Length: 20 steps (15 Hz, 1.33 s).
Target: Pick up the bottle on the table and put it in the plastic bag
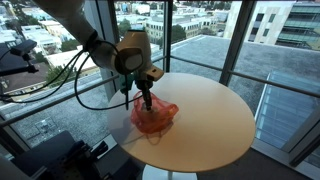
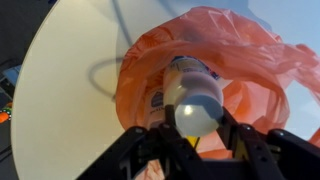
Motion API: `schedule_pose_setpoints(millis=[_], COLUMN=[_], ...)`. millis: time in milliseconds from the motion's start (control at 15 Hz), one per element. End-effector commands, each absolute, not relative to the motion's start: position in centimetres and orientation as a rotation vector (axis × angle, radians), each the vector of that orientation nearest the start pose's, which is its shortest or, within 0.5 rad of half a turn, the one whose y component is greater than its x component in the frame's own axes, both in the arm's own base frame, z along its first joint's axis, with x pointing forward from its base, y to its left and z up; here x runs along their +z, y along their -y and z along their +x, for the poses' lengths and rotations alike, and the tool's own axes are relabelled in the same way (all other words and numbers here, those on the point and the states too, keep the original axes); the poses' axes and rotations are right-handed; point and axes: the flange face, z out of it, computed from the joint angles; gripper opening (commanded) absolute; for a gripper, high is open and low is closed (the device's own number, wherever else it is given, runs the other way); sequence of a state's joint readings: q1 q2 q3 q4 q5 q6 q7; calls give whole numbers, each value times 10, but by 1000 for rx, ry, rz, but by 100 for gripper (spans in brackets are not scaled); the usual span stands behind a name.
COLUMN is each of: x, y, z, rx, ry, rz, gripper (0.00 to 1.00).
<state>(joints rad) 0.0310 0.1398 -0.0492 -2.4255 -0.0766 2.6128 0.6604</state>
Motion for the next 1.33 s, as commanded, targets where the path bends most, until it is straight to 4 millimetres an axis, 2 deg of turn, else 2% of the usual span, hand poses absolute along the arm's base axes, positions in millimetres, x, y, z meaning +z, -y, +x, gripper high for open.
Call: schedule_pose_setpoints(millis=[0, 267, 333, 600, 933, 1267], x=[250, 252, 253, 264, 287, 318], y=[13, 15, 15, 15, 18, 22], z=[494, 491, 491, 491, 488, 477], rx=[-104, -92, -92, -95, -109, -38], ry=[-944, -941, -940, -928, -905, -739], rz=[-3032, -3034, -3034, -3030, -3049, -3098], gripper=[70, 98, 100, 100, 100, 100])
